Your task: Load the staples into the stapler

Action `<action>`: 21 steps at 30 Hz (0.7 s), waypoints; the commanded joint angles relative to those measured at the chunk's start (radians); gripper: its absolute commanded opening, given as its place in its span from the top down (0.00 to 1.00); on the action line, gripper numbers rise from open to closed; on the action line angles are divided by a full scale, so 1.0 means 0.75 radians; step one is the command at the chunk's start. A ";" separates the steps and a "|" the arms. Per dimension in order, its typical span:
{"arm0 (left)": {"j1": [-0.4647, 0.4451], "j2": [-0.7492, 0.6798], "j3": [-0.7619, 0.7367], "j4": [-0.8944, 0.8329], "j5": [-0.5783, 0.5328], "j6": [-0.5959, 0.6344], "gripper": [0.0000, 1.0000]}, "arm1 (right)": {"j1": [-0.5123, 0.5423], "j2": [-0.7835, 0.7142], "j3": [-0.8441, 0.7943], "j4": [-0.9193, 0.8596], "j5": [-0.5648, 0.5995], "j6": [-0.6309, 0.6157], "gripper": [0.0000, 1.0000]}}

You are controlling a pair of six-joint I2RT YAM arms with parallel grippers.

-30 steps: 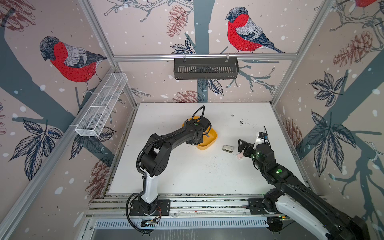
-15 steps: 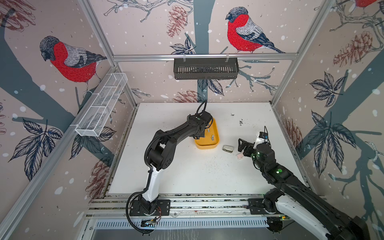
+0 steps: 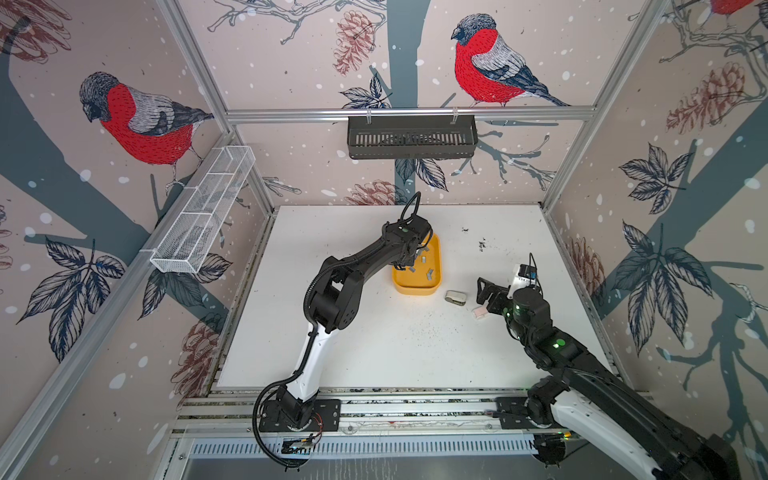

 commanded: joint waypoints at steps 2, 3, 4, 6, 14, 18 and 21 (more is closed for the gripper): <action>0.003 0.008 0.018 -0.046 -0.027 -0.011 0.82 | 0.003 -0.013 0.008 -0.011 0.029 0.005 0.00; 0.004 0.007 0.018 -0.043 -0.027 -0.010 0.81 | 0.003 -0.017 0.006 -0.011 0.029 0.002 0.01; 0.006 0.006 0.019 -0.040 -0.025 -0.004 0.81 | 0.004 -0.017 0.006 -0.014 0.031 0.002 0.00; 0.005 0.002 0.025 -0.048 -0.027 -0.003 0.77 | 0.003 -0.020 0.008 -0.016 0.025 -0.001 0.00; 0.007 -0.219 -0.088 0.044 0.052 0.003 0.57 | 0.002 -0.075 0.045 -0.062 -0.018 -0.072 0.01; -0.001 -0.426 -0.239 0.157 0.153 0.019 0.51 | 0.005 -0.121 0.079 -0.111 -0.072 -0.095 0.00; -0.033 -0.632 -0.481 0.341 0.200 0.060 0.51 | 0.005 -0.136 0.125 -0.186 -0.137 -0.102 0.01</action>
